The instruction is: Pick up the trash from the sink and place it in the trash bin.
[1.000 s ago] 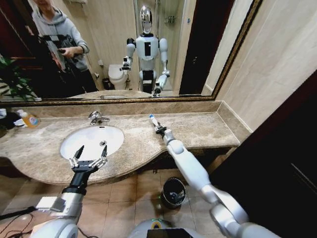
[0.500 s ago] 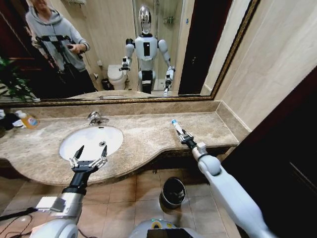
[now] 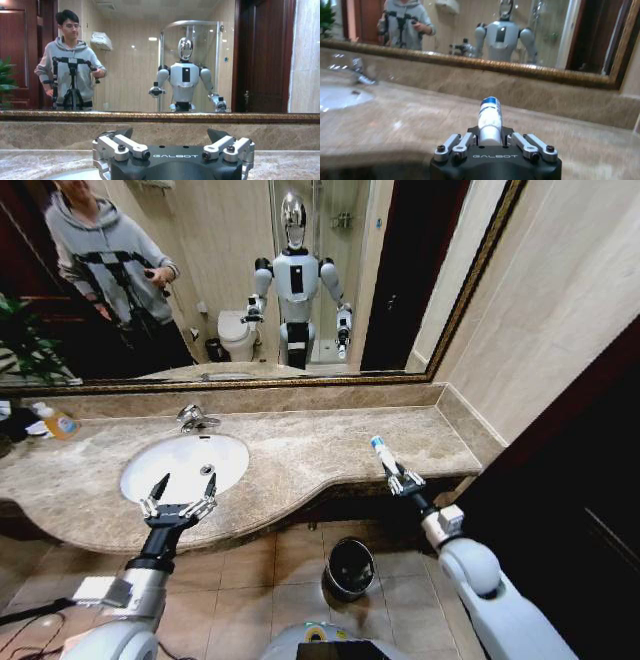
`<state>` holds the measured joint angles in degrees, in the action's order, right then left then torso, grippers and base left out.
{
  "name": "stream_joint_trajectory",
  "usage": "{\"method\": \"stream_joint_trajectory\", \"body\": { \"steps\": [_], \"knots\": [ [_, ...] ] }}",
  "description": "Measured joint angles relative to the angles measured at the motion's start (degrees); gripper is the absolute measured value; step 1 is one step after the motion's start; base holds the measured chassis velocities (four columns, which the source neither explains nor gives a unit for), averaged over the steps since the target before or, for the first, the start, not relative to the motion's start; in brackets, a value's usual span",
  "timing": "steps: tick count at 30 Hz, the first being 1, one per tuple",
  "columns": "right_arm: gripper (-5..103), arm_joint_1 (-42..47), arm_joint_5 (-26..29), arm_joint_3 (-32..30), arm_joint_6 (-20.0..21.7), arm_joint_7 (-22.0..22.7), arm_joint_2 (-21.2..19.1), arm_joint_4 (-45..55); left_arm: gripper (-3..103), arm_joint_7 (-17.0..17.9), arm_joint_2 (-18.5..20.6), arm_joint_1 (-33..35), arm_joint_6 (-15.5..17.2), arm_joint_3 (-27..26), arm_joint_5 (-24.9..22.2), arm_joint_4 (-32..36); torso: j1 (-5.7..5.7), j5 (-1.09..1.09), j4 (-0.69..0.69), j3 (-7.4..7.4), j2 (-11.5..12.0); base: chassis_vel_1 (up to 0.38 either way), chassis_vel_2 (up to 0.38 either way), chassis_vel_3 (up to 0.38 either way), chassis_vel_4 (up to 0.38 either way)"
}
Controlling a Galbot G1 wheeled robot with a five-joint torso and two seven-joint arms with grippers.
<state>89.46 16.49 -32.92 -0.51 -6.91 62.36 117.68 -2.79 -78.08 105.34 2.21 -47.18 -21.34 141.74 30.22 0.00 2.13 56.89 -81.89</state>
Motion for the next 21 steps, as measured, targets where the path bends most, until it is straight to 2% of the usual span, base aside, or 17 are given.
{"method": "stream_joint_trajectory", "body": {
  "steps": [4,11,17,20,21],
  "knots": [
    [27,8.9,-1.4,-2.7,-5.4,-2.6,2.6,-1.3,100,0.0,0.0,0.0,0.0,0.0,0.0,0.0,-0.01,0.0,-0.03,0.0,0.0,0.0,0.0,0.0,0.0],
    [27,14.4,-2.9,-3.2,-11.1,-5.4,4.6,-7.2,100,0.0,0.0,0.0,0.0,0.0,0.0,0.0,0.0,-0.01,-0.02,0.0,0.0,0.0,0.0,0.0,0.0],
    [27,12.5,-8.3,0.7,-11.3,-5.8,5.9,-14.9,100,0.0,0.0,0.0,0.0,0.0,0.0,0.0,0.0,0.01,-0.03,0.0,0.0,0.0,0.0,0.0,0.0],
    [27,8.6,-13.1,4.3,-7.0,-6.8,6.0,-20.1,100,0.0,0.0,0.0,0.0,0.0,0.0,0.0,0.0,0.0,-0.02,0.01,0.0,0.0,0.0,0.0,0.0],
    [27,8.6,-13.1,4.3,-7.0,-6.8,6.0,-20.1,100,0.0,0.0,0.0,0.0,0.0,0.0,0.0,0.0,0.0,-0.02,0.01,0.0,0.0,0.0,0.0,0.0]
  ]
}}
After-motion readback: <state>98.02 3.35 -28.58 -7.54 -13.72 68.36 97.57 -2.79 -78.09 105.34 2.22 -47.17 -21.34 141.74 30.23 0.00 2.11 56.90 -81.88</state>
